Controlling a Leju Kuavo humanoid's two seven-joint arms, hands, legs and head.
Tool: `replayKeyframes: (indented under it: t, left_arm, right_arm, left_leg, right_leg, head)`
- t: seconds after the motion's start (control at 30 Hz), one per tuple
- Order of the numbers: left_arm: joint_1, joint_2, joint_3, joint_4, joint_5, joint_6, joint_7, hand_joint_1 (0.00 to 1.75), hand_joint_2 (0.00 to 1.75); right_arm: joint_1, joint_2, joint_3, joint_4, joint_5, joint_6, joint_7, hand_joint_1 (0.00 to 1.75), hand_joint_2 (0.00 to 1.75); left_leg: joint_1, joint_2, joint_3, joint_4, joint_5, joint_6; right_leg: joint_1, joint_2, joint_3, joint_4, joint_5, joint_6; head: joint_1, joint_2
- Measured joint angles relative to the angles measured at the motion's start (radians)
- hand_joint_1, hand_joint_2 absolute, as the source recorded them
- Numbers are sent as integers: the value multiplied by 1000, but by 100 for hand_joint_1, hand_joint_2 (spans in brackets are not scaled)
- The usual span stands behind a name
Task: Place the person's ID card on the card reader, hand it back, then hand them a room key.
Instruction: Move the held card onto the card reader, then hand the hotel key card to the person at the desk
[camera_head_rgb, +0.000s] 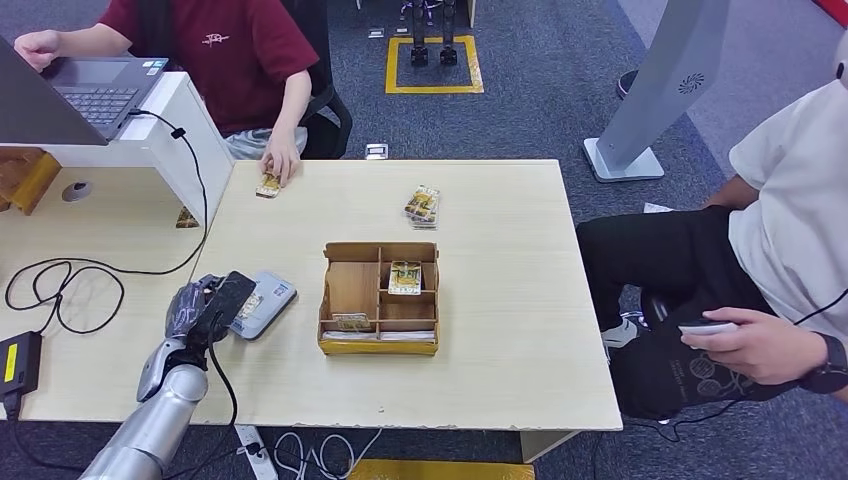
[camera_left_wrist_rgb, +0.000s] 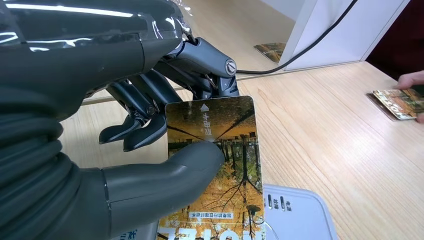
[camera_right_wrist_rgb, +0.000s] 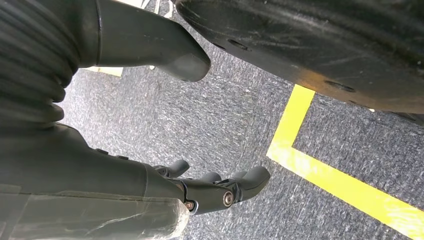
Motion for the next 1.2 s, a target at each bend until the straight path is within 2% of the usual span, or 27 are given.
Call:
replayKeyframes:
  t: [0.33,0.47,0.63,0.83,1.03,1.2]
  left_arm:
    - [-3,-32,-31,42,-163,73,57,175,175]
    - [-14,-47,-35,58,-185,82,49,175,175]
    - [-24,-62,-25,58,-119,196,-71,175,175]
    - [-61,-96,31,16,18,331,-215,175,175]
    - [-92,-114,61,-27,67,376,-319,175,175]
    - [-108,-116,76,-36,66,376,-340,175,175]
  right_arm:
    - [1,3,-14,-5,18,0,-4,0,175]
    - [1,5,-24,-9,34,0,-6,0,175]
    - [1,5,-39,-11,67,1,-13,0,175]
    - [-1,5,-50,-10,103,-5,-18,0,175]
    - [-7,5,-50,-7,128,-10,-18,0,175]
    - [-12,5,-50,-6,135,-11,-18,0,175]
  left_leg:
    - [0,-1,1,0,0,0]
    - [0,-1,2,0,0,0]
    - [0,-1,2,0,0,0]
    - [0,-1,2,0,1,0]
    - [0,-1,1,0,0,0]
    - [0,-1,1,0,0,0]
  right_leg:
    - [0,-1,1,0,0,0]
    - [0,-2,2,0,0,0]
    - [0,-1,2,0,0,0]
    - [0,-2,2,0,0,0]
    - [0,-1,2,0,0,0]
    - [0,-1,2,0,0,0]
  head:
    - [0,0]
    - [0,0]
    - [0,0]
    - [0,0]
    - [0,0]
    - [0,0]
